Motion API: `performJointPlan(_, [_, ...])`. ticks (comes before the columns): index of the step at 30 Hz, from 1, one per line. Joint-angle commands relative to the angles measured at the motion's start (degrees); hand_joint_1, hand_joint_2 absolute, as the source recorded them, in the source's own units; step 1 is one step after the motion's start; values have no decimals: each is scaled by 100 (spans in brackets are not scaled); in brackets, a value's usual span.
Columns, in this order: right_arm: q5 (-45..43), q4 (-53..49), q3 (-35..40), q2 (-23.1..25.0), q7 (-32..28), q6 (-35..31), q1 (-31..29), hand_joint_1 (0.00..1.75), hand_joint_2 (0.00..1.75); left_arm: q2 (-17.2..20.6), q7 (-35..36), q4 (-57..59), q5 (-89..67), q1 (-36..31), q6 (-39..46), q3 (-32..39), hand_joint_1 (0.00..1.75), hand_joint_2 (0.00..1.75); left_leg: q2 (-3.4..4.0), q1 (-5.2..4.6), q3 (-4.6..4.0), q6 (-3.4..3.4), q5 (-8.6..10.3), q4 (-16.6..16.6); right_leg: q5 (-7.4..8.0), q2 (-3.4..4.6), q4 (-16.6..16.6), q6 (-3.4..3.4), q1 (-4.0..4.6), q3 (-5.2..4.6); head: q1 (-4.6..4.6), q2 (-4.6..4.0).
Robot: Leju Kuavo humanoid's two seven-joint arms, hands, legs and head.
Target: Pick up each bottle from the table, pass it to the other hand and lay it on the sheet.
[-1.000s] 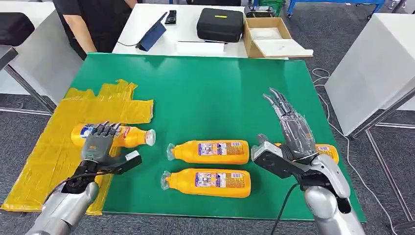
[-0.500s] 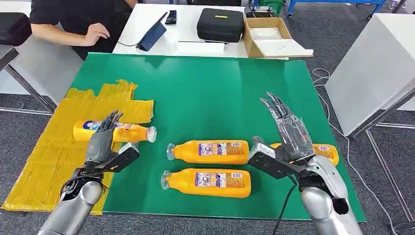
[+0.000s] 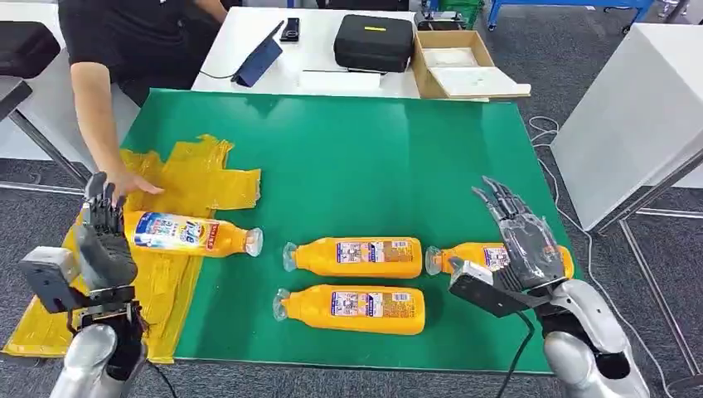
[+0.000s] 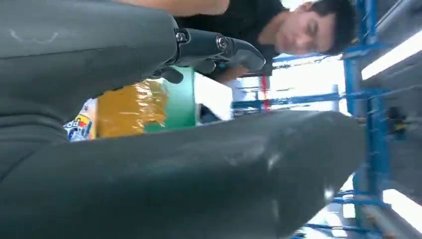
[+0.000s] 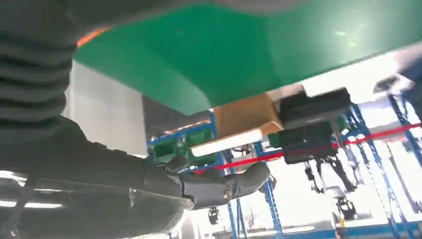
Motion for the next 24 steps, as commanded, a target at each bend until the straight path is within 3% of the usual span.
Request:
performJointPlan(1, [306,377,-609,-1336,-7,124,925,0,175,487,-272,-96,831,229,-26,84,0,0,-43,9,12,-25,-3,-1,-8,-19,-7,-12,5,24,0,0])
performJointPlan(3, [497,395,-581,-1271,12,212,875,0,175,474,-269,-207,919,363,12,160,0,0,-61,15,22,-42,-10,1,-15,-20,-7,-20,8,37,2,0])
performJointPlan(7, [720,465,-443,-1072,52,368,757,0,175,415,-301,-469,1010,759,57,405,0,0,0,8,12,-24,-8,-6,2,22,-9,-13,6,17,0,0])
performJointPlan(12, [1054,523,-348,-1053,97,710,729,0,175,356,-319,-652,1032,1054,38,678,0,0,0,9,12,-24,-7,-5,0,16,-8,-12,7,10,-2,0])
performJointPlan(24, [1583,867,-403,-703,85,727,572,0,175,73,-311,-1077,997,1621,-95,1063,0,0,15,13,23,-29,-11,-11,3,37,-15,-14,8,22,0,0])
